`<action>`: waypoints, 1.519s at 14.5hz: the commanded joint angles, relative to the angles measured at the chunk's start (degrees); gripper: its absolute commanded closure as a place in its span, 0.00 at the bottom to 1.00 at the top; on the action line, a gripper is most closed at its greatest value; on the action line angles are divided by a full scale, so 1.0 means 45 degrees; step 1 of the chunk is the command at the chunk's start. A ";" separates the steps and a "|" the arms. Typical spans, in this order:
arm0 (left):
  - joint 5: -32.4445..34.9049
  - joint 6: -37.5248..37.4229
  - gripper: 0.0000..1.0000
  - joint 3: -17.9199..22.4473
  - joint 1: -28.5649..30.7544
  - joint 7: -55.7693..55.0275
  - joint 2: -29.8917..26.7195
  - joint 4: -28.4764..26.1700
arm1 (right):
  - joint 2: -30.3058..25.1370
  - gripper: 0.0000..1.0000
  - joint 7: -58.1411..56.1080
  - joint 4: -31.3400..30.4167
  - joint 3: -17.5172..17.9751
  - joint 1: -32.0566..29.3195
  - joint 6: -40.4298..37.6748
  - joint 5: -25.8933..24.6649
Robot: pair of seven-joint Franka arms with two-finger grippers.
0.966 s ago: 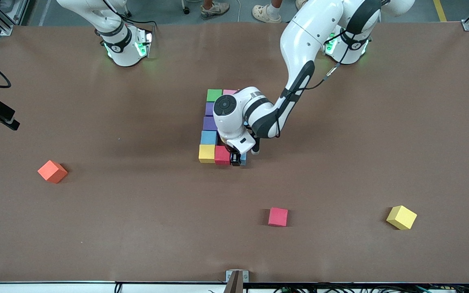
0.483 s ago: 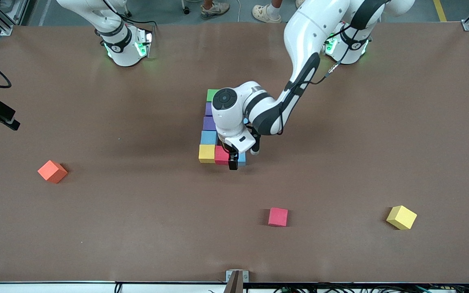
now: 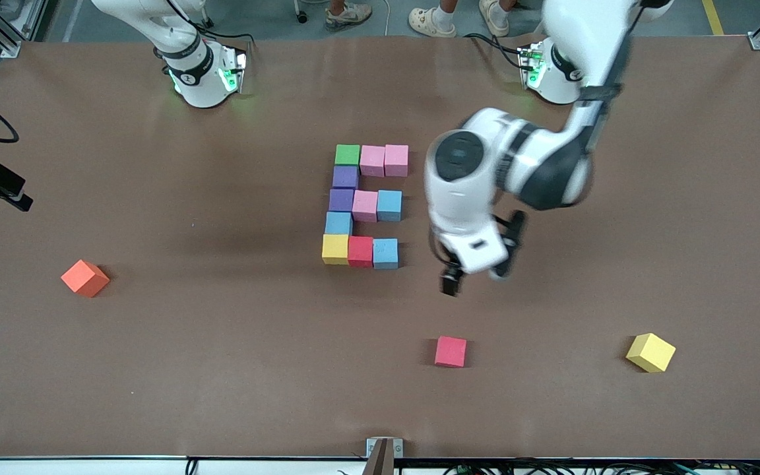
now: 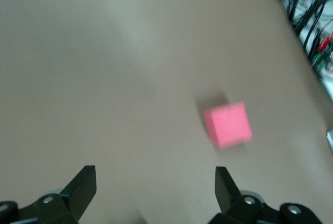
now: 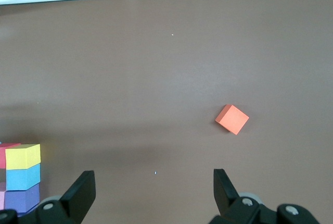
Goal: Arrange 11 blocks into digit 3
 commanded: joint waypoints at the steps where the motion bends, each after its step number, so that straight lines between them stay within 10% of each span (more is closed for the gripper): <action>1: 0.0013 -0.0056 0.00 -0.0226 0.1559 0.3286 -0.1530 -0.1104 | -0.0039 0.00 0.0074 -0.0018 0.0126 -0.0117 -0.0026 -0.0207; 11: -0.2466 -0.3429 0.00 -0.0439 0.5917 1.6300 -0.5124 -0.1281 | -0.0039 0.00 0.0093 -0.0038 0.0145 -0.0097 -0.0026 -0.0207; 14: -0.2800 -0.4273 0.00 -0.2077 0.7771 1.7963 -0.5985 -0.1456 | -0.0058 0.00 0.0093 -0.0077 0.0146 -0.0097 -0.0200 -0.0207; 22: -0.3444 -0.3611 0.00 -0.2140 0.8557 1.8824 -0.7726 -0.3177 | -0.0019 0.00 0.0074 -0.0077 0.0146 -0.0136 -0.0241 -0.0227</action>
